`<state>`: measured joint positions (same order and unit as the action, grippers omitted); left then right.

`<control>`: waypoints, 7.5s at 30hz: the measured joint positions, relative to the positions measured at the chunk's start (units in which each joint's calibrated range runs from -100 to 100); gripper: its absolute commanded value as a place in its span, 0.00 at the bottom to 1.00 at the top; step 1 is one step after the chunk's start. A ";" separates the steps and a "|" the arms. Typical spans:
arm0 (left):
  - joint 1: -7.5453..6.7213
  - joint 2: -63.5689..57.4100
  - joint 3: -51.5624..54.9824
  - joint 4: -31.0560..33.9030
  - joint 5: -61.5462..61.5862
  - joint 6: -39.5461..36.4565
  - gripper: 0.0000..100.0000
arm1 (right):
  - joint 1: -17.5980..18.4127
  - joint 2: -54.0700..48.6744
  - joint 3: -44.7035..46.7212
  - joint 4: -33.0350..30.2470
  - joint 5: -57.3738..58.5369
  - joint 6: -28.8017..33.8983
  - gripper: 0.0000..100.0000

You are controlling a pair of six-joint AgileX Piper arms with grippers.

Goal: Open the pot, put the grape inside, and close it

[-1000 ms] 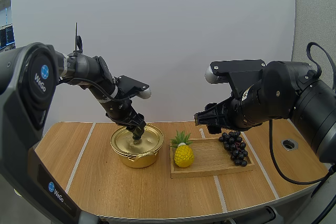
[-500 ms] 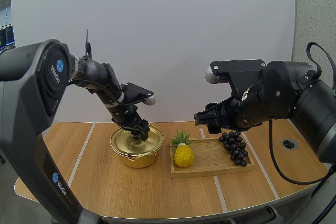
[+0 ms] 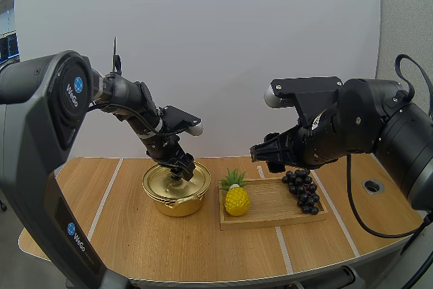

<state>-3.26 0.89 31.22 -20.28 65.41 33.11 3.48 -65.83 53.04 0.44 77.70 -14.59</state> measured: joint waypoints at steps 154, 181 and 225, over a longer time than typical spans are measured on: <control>0.00 -29.63 -48.13 10.22 -26.92 -14.87 0.00 | -15.03 64.80 -7.28 22.72 -44.07 -36.63 1.00; 0.00 -29.63 -48.13 10.22 -26.92 -14.94 0.00 | -14.97 67.03 -7.94 23.20 -46.56 -36.94 0.00; 0.00 -29.63 -48.13 10.22 -26.92 -14.94 0.00 | 5.82 29.21 -24.63 31.92 -3.76 -31.10 0.00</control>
<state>-3.26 -28.73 -16.91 -10.06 38.49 18.17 9.30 -36.63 28.40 32.35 73.94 -45.69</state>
